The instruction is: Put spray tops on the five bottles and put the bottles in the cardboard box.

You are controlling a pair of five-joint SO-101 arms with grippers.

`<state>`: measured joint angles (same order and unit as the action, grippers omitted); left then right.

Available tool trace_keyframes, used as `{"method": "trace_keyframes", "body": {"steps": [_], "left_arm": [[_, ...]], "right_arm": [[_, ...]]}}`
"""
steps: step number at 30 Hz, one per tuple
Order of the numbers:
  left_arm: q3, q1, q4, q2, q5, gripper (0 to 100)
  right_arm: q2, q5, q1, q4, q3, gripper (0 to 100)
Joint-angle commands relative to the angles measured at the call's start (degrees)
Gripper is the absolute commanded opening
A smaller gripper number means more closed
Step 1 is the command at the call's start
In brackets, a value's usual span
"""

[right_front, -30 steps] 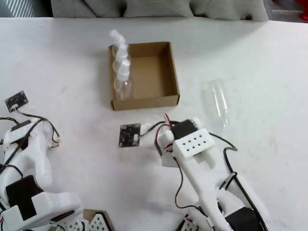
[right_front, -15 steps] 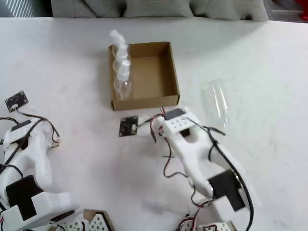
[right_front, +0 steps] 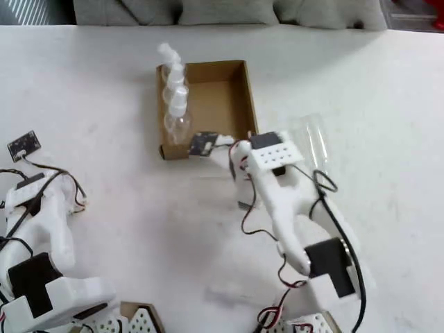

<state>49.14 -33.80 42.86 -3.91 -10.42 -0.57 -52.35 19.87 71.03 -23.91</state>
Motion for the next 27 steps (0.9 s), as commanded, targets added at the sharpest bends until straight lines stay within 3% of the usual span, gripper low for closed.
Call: {"method": "trace_keyframes", "body": {"steps": [1, 4, 8, 15, 19, 27], "left_arm": [[-2.0, 0.1, -0.4, 0.7, 0.7, 2], [-2.0, 0.1, -0.4, 0.7, 0.7, 2], [-2.0, 0.1, -0.4, 0.7, 0.7, 2], [-2.0, 0.1, -0.4, 0.7, 0.8, 2], [-2.0, 0.1, -0.4, 0.7, 0.8, 2], [-2.0, 0.1, -0.4, 0.7, 0.8, 2]], "right_arm": [[10.3, -10.3, -6.3, 10.6, 3.1, 1.7], [16.7, -21.4, -13.1, 17.2, 3.0, 1.7], [22.8, -38.0, -28.3, 21.6, 2.8, 1.7], [23.4, -67.2, -53.8, 16.0, -3.8, 1.7], [23.4, -74.0, -60.4, 5.6, -10.5, 1.7], [23.4, -79.5, -64.7, -11.4, -22.5, 3.9]]}}
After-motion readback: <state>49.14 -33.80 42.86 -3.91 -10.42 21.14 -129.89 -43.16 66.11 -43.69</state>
